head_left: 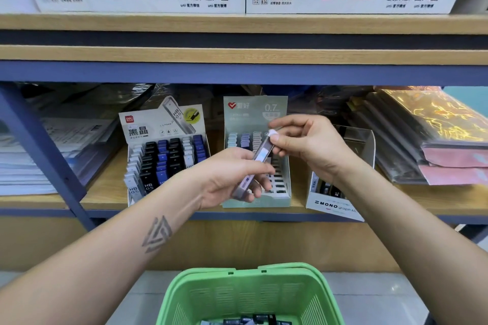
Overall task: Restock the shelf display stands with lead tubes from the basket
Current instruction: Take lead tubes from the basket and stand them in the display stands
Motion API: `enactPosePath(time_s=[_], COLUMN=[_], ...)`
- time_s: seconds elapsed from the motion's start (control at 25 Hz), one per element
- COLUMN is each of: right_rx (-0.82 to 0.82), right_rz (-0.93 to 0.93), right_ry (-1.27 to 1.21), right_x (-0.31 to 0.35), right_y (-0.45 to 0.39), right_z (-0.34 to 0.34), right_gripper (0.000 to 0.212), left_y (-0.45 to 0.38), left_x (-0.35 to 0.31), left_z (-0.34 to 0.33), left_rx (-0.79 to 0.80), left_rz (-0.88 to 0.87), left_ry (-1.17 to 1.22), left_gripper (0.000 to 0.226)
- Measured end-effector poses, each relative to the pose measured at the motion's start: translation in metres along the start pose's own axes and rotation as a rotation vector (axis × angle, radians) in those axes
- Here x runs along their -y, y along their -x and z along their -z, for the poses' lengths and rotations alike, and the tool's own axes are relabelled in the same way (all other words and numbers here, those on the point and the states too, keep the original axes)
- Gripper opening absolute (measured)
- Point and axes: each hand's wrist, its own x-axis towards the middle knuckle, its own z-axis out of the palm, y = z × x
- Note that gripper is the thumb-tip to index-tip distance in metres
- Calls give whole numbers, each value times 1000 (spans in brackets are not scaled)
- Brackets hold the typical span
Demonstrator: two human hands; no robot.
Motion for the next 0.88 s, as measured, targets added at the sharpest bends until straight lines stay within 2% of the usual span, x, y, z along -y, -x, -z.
enactPosePath(time_s=[0.12,0.24,0.52,0.6,0.68,0.8,0.88], right_rx=[-102,-35,1,-16,-40,-98,-127], right_rz=[-14,-38,12,36,51,42,39], right_ry=[36,32,142,190,241,340,424], right_x=[1,3,7,9,11,10,8], right_y=[1,6,8,7,6,3,2], right_z=[6,6,0,0,4,9,9], right_gripper=[22,21,19,16,14,11,12], left_y=[6,10,11,12,11,4,-2], left_x=[6,14,20,16,8,3,7], left_z=[4,5,3,4,12,32,39], left_rx=[-95,-120,-49,-87,-247,-627,-750], left_rz=[-60,-107,-52,-83,-169,-313,-336], left_ry=[-83,-167,-93,-231,-434,-654,-756], left_gripper=[16,17,21,18,14,4,2])
